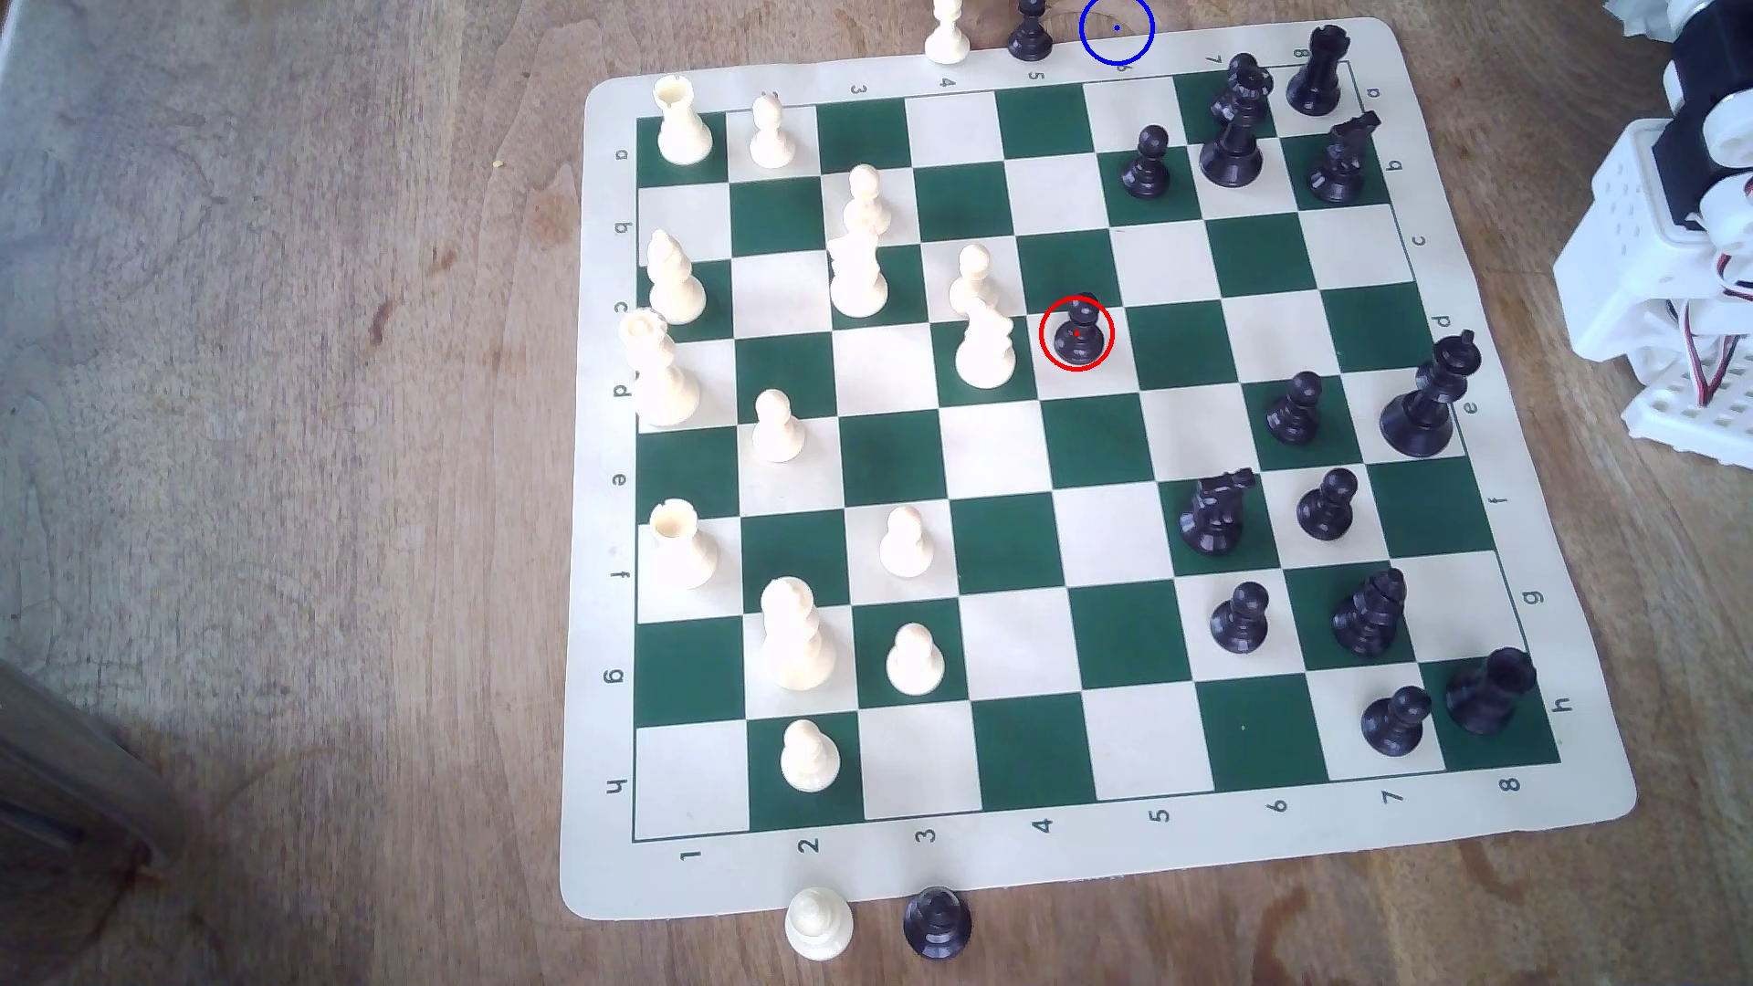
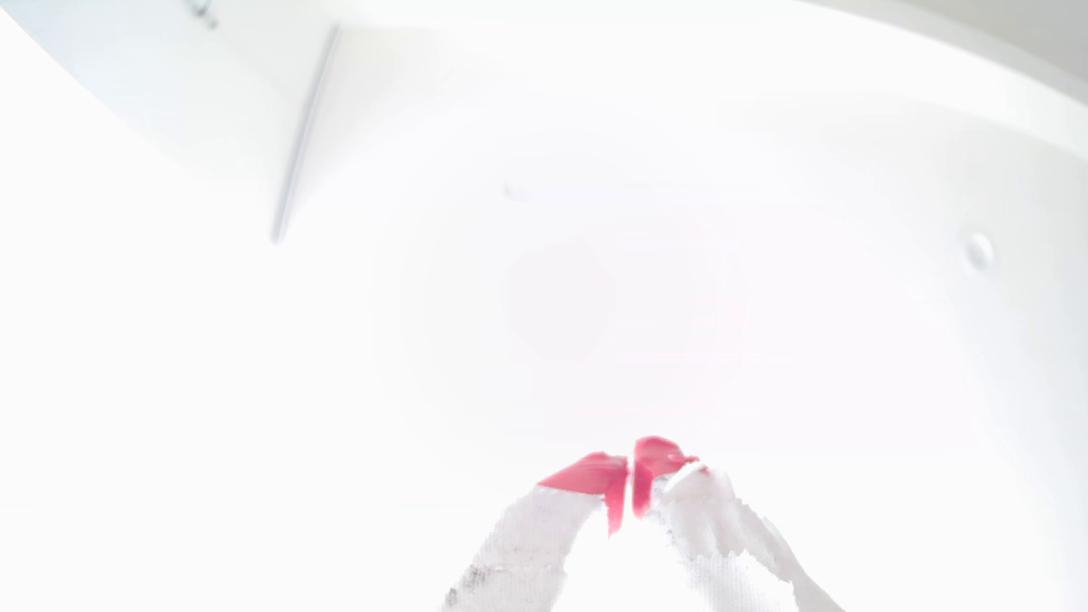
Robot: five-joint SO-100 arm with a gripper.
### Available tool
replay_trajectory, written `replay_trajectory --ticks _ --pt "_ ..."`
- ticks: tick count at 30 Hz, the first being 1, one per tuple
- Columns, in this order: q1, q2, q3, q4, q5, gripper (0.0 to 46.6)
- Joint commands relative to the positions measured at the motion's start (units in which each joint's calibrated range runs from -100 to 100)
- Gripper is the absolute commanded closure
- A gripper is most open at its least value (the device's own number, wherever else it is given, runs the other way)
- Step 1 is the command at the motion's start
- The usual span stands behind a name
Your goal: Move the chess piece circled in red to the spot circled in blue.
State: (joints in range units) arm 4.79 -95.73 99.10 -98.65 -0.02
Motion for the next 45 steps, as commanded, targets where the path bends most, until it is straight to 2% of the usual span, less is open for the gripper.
replay_trajectory --ticks 1,18,19,21,23,26,27,29,30,31,36,37,39,40,44,45 --pt "0.02 -0.11 0.9 -1.11 -0.15 46.5" --pt "0.02 -0.11 0.9 -1.11 -0.15 46.5" --pt "0.02 -0.11 0.9 -1.11 -0.39 46.5" --pt "-0.61 -0.11 0.9 -0.37 -4.15 46.5" --pt "-0.69 -0.11 0.9 1.43 -4.98 44.6" --pt "-0.77 -0.11 0.9 6.02 -4.44 37.2" --pt "-0.77 -0.11 0.9 13.31 -3.22 38.0" --pt "-0.77 -0.11 0.9 22.4 -3.13 40.4" --pt "0.02 -0.11 0.9 28.05 -1.32 42.6" --pt "0.33 -0.11 0.9 38.78 2.1 46.4" --pt "2.75 -0.03 0.45 69.73 1.66 46.4" --pt "2.83 -0.03 -0.27 74.48 1.47 45.9" --pt "3.38 -0.03 -4.35 87.1 -0.34 41.4" --pt "4.24 0.06 -11.7 102.66 -2.98 35.7" --pt "6.2 6.25 -25.21 123.3 -3.66 29.9" --pt "6.51 8.55 -28.47 127.97 -3.61 29.6"
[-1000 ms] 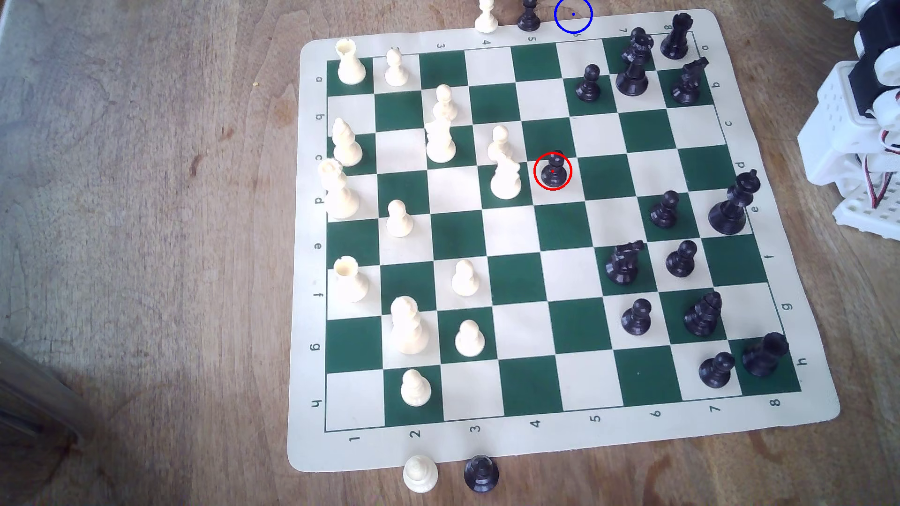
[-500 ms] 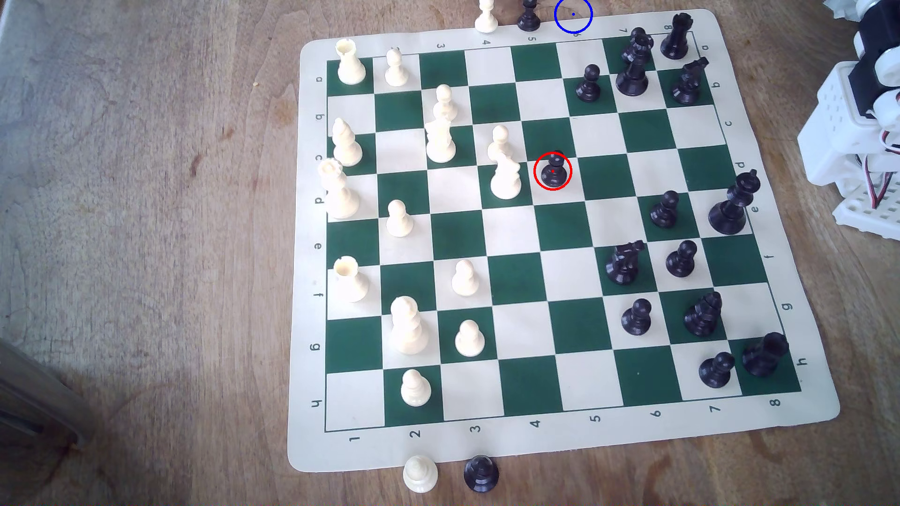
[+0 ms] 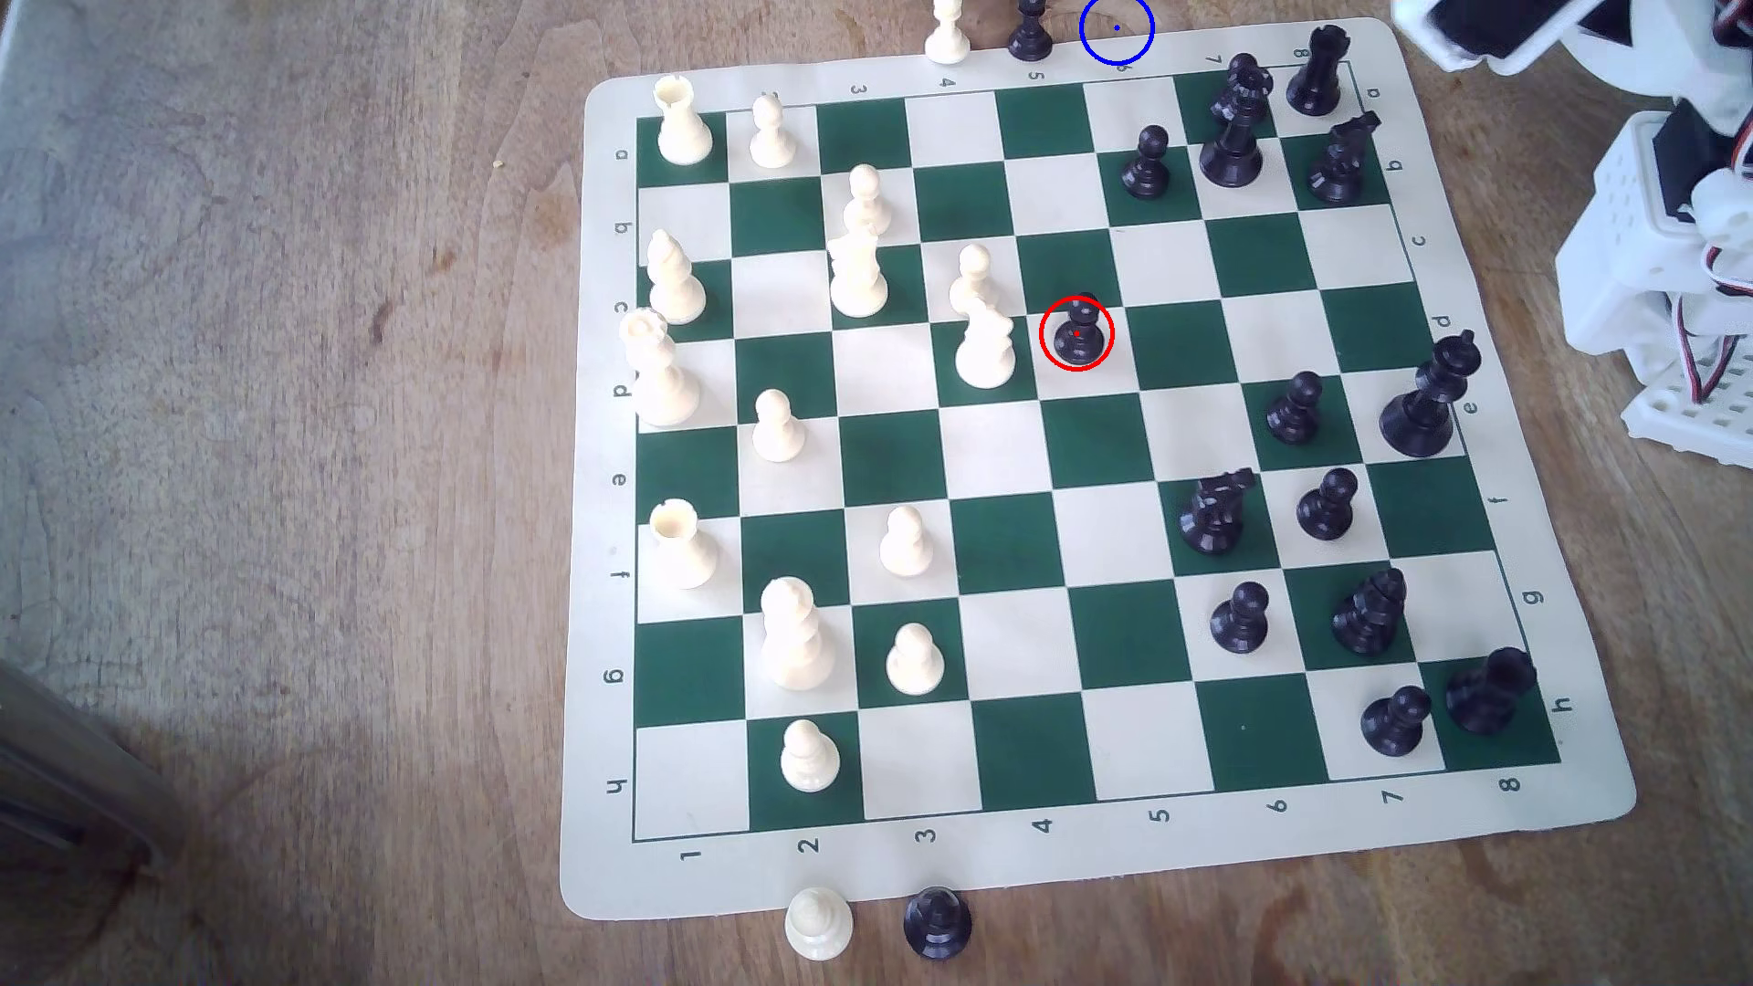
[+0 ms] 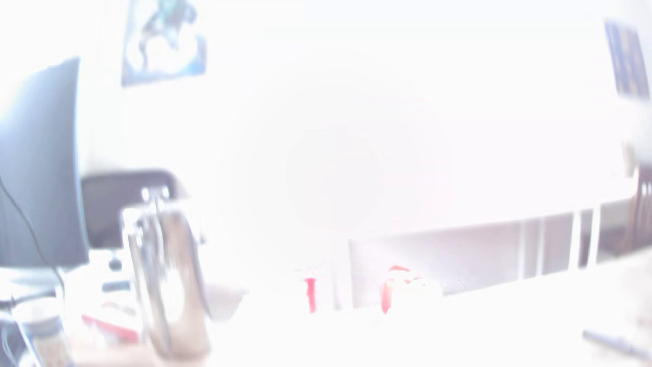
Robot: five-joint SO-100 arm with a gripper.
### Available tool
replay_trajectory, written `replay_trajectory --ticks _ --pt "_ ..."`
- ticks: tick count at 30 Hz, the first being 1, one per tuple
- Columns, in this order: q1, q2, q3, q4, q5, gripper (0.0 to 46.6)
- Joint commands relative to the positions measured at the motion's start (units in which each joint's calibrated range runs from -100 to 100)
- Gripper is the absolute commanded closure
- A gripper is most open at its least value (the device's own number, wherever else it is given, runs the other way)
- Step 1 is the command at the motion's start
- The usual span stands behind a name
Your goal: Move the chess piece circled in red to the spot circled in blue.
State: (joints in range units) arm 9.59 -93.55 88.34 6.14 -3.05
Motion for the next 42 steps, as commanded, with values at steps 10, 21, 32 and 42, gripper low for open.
replay_trajectory --ticks 10,21,32,42 --pt "1.72 47.03 -44.55 50.05 -0.29 28.2" --pt "-6.42 64.01 -42.19 46.12 -3.37 27.9" --pt "-3.29 71.14 -41.56 37.52 -3.13 26.1" --pt "-2.04 76.32 -41.38 32.69 -3.52 28.3"
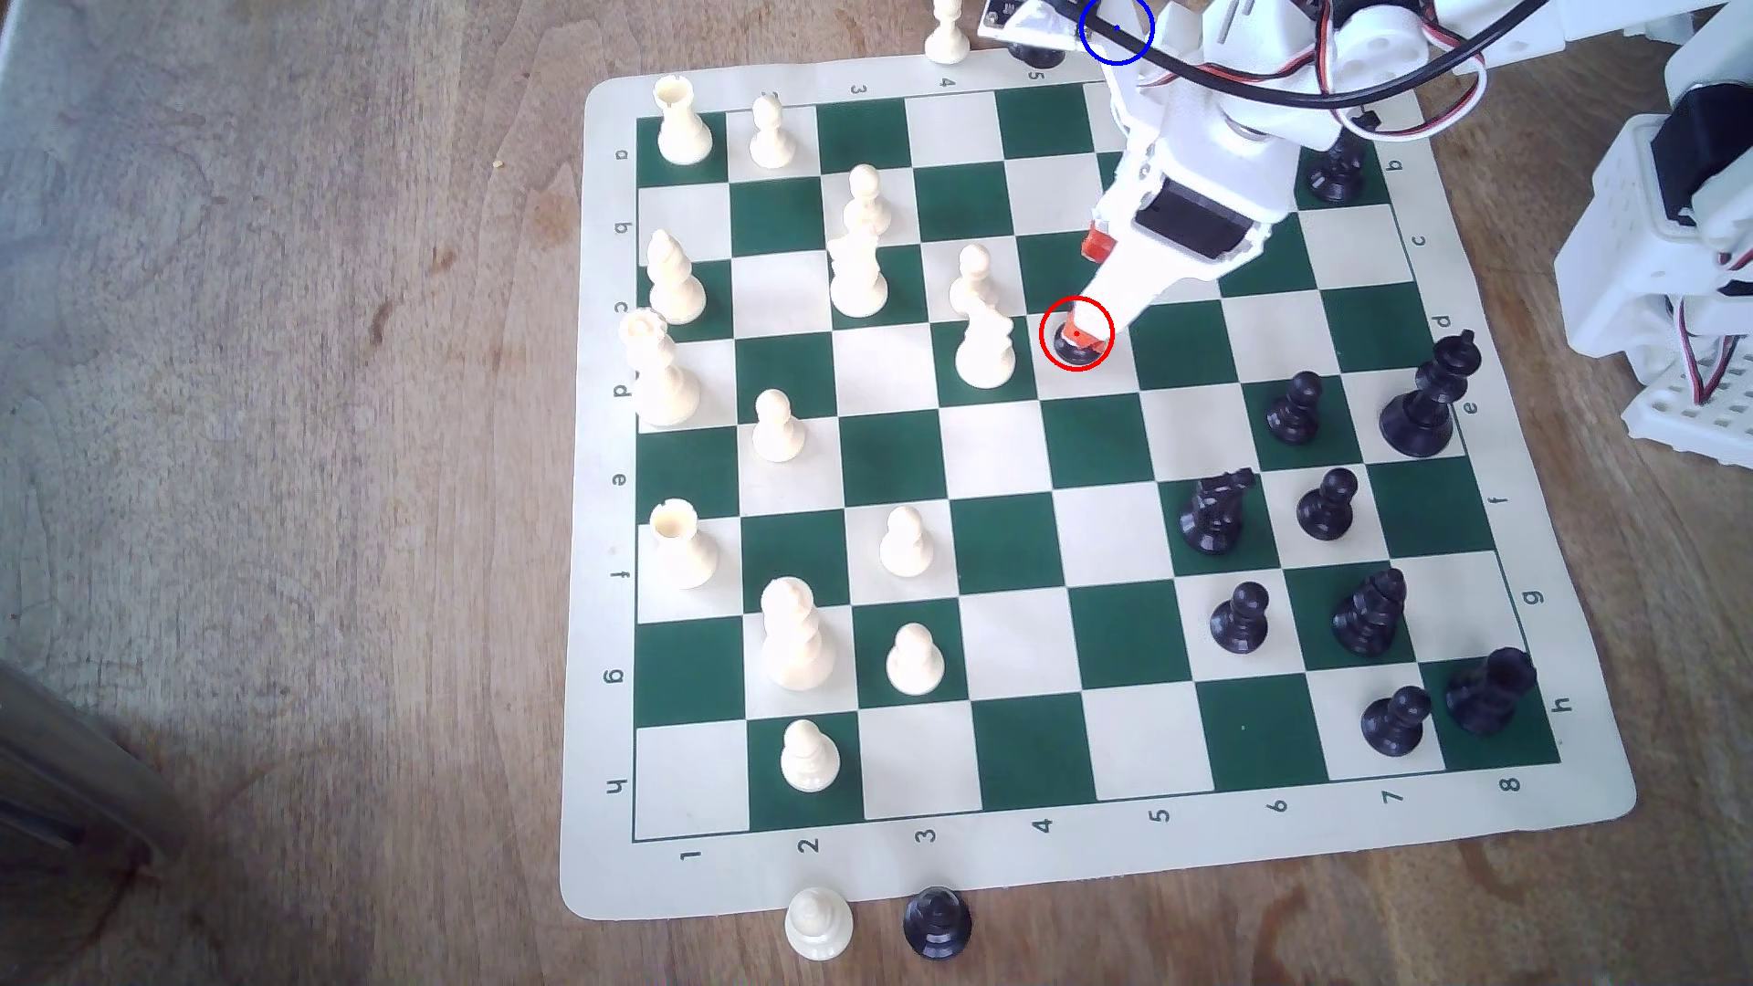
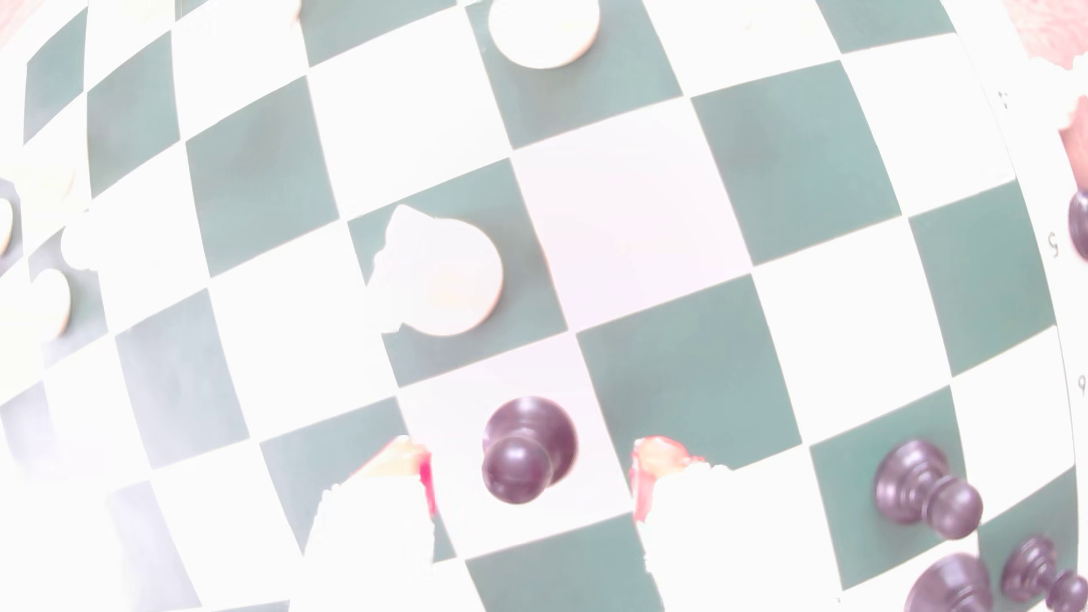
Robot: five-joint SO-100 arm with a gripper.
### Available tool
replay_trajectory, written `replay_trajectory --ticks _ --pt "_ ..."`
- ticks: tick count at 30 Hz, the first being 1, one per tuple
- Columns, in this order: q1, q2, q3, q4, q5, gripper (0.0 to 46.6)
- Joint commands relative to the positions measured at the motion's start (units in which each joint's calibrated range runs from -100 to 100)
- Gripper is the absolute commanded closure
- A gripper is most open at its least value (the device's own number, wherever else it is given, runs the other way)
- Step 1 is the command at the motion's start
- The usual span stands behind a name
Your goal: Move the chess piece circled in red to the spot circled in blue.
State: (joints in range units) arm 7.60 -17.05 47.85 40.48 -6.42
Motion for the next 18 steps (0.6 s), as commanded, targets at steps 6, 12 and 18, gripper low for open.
replay_trajectory --ticks 6,12,18 --pt "-1.3 0.33 -0.89 -2.07 -0.73 29.0" --pt "-2.24 1.43 -0.89 -2.56 -1.17 29.1" --pt "-2.24 1.86 -0.89 -3.13 -1.37 30.2"
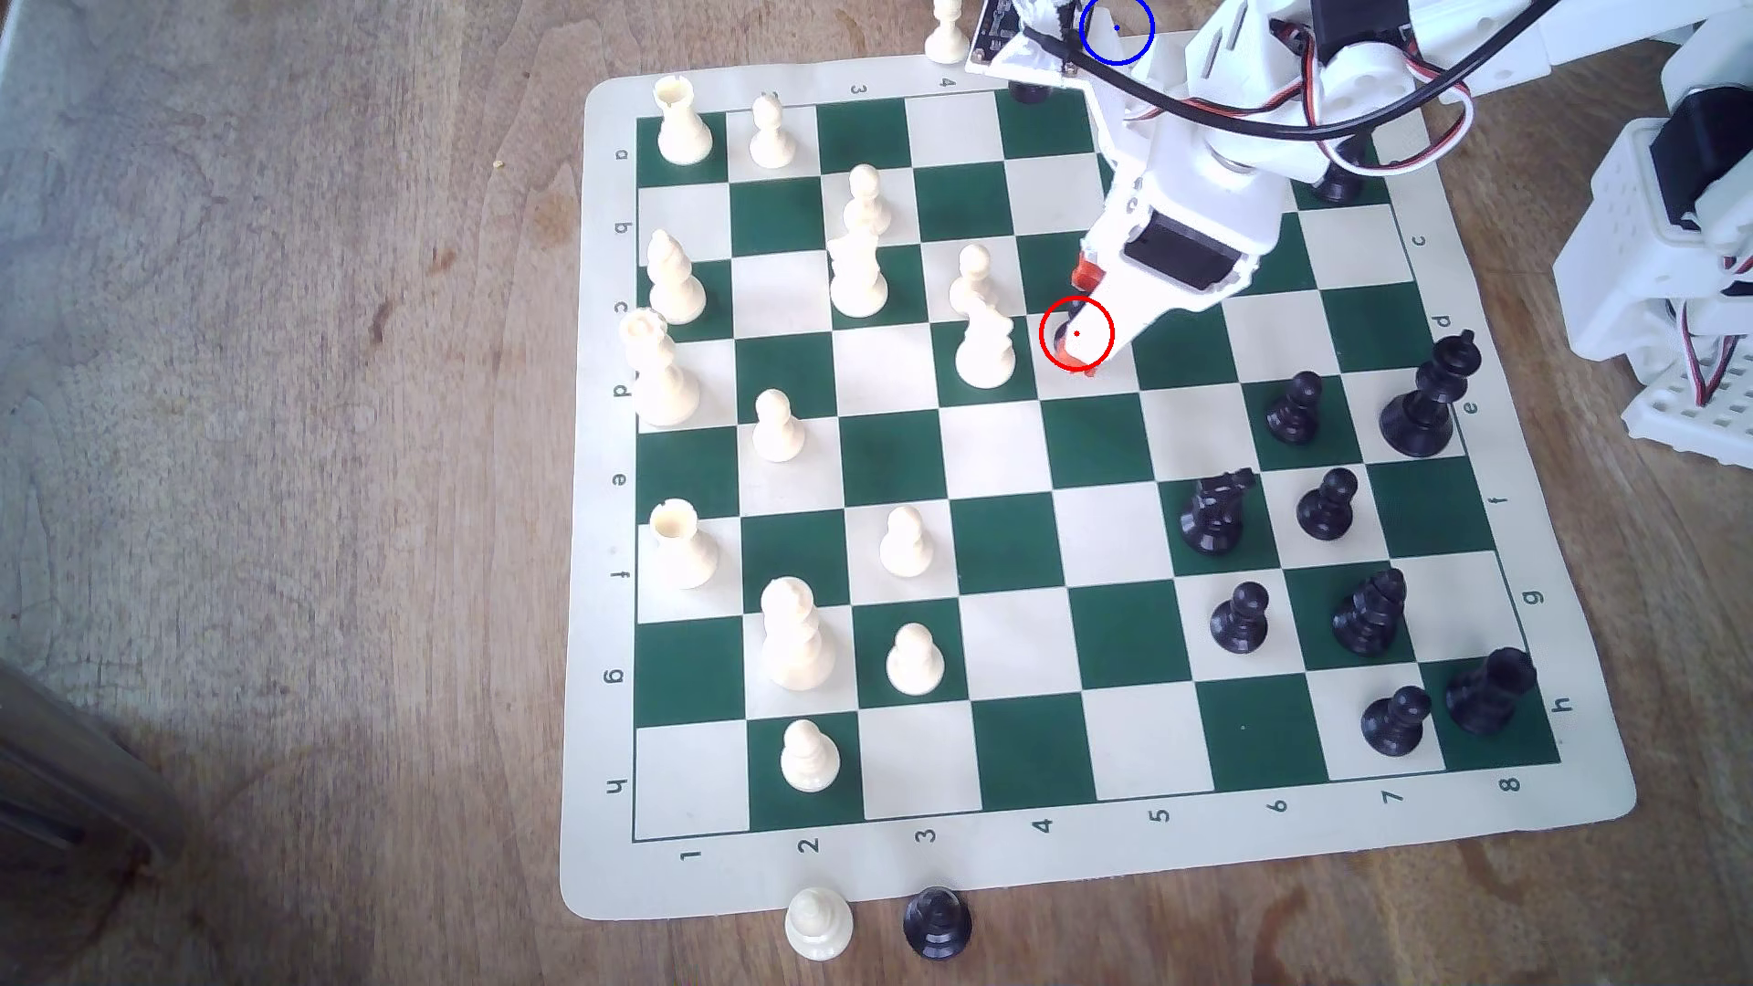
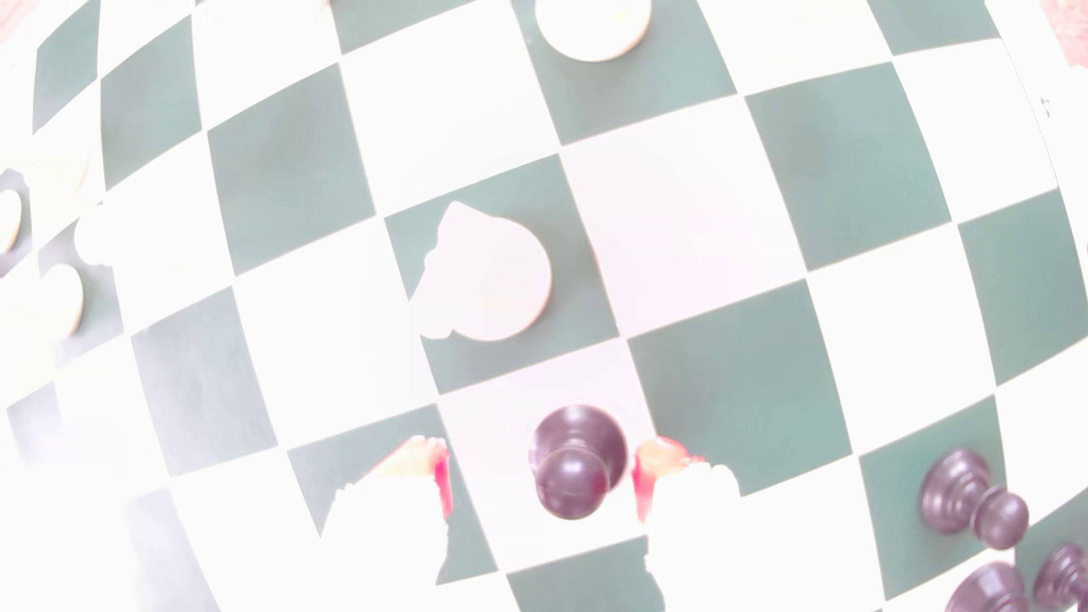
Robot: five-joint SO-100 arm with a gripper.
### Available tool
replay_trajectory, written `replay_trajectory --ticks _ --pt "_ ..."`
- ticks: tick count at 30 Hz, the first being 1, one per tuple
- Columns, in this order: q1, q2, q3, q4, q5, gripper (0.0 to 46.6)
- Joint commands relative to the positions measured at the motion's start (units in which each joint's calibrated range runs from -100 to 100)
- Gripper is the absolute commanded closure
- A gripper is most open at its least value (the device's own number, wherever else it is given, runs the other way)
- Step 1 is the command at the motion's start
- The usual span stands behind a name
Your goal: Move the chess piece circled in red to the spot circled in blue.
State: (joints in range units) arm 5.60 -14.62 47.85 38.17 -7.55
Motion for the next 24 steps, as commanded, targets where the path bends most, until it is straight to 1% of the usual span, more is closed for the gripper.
replay_trajectory --ticks 1,4,8,9,10,11,13,14,19,21,24 --pt "-0.25 -0.49 -0.89 -0.98 -0.34 31.6" --pt "-0.33 -0.23 -0.89 -1.07 -0.34 34.7" --pt "-0.48 -0.07 -0.89 -1.07 -0.39 35.7" --pt "-0.48 -0.07 -0.89 -1.07 -0.39 36.6" --pt "-0.64 0.02 -0.89 -0.82 -0.29 39.2" --pt "-0.72 0.02 -0.89 -0.82 -0.29 40.6" --pt "-0.87 0.02 -0.89 -0.66 -0.39 45.7" --pt "-0.95 0.02 -0.8 -0.33 -0.39 46.4" --pt "-0.79 -0.57 -0.8 -0.25 -0.49 46.4" --pt "-0.4 -1.51 -1.62 1.14 -0.15 46.4" --pt "0.07 -4.82 -7.15 9.58 0.29 46.4"
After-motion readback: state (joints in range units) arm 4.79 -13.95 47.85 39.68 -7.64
